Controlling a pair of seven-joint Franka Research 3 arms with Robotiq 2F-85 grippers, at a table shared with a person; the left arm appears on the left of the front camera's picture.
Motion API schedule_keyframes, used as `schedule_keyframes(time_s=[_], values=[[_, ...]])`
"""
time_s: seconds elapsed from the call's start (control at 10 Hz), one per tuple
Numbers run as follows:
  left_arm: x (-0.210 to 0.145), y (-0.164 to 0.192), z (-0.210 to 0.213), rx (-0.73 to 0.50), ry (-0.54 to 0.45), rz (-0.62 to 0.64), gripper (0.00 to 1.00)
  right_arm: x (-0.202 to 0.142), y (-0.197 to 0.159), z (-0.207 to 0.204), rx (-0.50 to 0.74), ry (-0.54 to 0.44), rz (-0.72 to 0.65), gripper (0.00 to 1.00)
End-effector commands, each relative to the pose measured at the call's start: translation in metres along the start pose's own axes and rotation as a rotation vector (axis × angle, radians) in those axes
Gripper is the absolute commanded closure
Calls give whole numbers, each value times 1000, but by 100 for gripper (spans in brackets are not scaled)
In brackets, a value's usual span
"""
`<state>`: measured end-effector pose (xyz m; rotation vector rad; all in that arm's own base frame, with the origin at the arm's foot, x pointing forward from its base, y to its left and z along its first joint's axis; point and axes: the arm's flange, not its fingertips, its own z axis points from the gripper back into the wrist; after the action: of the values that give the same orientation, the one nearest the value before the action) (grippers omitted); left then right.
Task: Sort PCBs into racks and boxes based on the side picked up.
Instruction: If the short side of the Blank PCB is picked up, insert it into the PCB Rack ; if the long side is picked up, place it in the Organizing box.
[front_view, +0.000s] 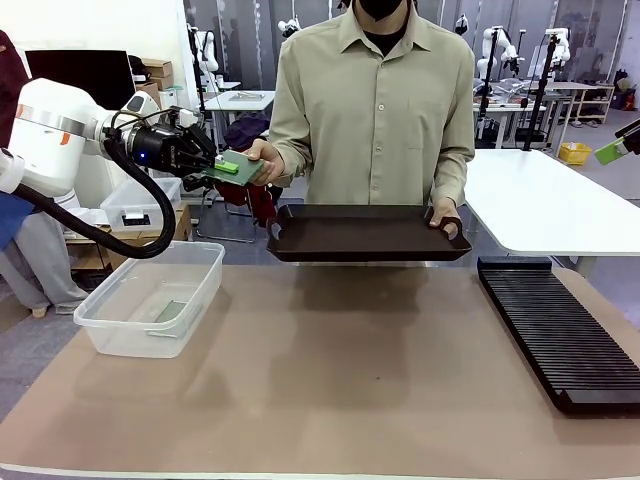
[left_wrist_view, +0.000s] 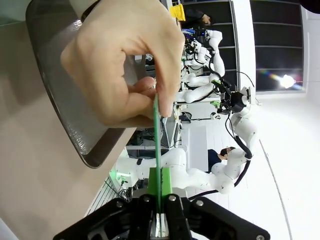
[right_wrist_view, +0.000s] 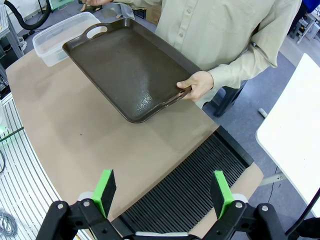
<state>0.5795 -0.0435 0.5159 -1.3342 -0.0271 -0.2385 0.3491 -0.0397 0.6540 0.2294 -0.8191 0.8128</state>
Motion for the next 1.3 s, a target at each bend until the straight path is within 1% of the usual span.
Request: schedule_keyframes(time_s=[0.0, 0.2, 0.3, 0.4, 0.5, 0.6, 0.7, 1.0, 1.1, 1.2], values=[[0, 0, 1, 14, 4, -3, 100, 0, 1, -1, 13, -5, 1, 0], [0, 0, 1, 14, 4, -3, 100, 0, 1, -1, 13, -5, 1, 0], [0, 0, 0, 0, 0, 0, 97, 0, 1, -1, 13, -5, 1, 0], [-5, -12, 4, 49, -19, 22, 97, 0, 1, -1, 13, -5, 1, 0], [-6, -23, 13, 101, 65, -20, 97, 0, 1, -1, 13, -5, 1, 0], [-9, -34, 23, 153, 80, -14, 97, 0, 1, -1, 13, -5, 1, 0], [-10, -47, 21, 170, 69, -18, 97, 0, 1, -1, 13, -5, 1, 0], [-14, -73, 38, 246, 87, -56, 97, 0, 1, -1, 13, -5, 1, 0], [-15, -80, 42, 304, 87, -60, 97, 0, 1, -1, 13, -5, 1, 0], [-18, -85, 49, 420, 71, -55, 97, 0, 1, -1, 13, -5, 1, 0]])
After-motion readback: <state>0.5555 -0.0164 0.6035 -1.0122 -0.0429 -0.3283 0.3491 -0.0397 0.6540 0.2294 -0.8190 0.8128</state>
